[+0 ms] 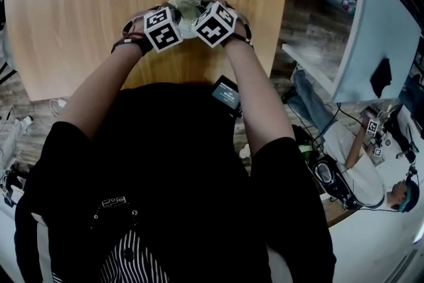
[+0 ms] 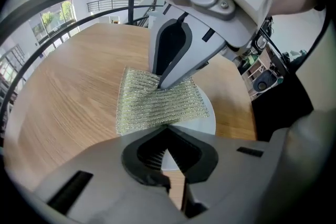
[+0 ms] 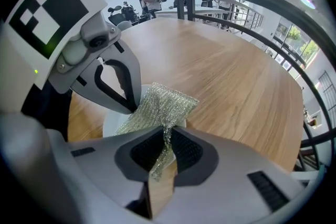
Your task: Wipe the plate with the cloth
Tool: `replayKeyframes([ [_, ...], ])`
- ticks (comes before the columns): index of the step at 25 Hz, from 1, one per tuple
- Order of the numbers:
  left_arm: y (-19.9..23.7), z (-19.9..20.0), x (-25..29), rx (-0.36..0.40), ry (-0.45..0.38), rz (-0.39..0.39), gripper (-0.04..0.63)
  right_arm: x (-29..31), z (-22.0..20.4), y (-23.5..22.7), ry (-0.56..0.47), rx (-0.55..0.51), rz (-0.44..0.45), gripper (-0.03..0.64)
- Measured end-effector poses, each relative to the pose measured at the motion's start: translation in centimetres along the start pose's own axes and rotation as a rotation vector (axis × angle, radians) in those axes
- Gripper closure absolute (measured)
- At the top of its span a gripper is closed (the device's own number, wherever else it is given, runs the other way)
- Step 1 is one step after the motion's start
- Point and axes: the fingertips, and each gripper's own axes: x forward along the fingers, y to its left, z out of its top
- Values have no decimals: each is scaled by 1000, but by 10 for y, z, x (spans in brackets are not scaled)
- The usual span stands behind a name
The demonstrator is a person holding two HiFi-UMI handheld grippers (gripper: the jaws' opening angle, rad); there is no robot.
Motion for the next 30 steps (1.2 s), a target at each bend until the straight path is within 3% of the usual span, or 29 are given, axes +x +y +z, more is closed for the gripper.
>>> replayKeyframes([
  [3,2,0,-1,-36,-10,-15,600,0,2,0,0,43,4,574],
  [7,3,0,-1,-32,-4,-4,600,-1,-7,9,12,59,-29,574],
  [12,2,0,-1,-47,-5,-17,601,-1,-24,32,39,99,-8,574],
  [18,1,1,0,-25,-5,-29,601,6,-15,15,180,-56,39,574],
  [24,5,1,0,-30,6,-34,600,9,14,-6,143,-160,17,574],
  [27,6,1,-1,-49,1,-31,601,7,11,-3,84,-127,9,574],
  [30,7,2,-1,-48,8,-30,601,2,-5,8,61,2,36,574],
])
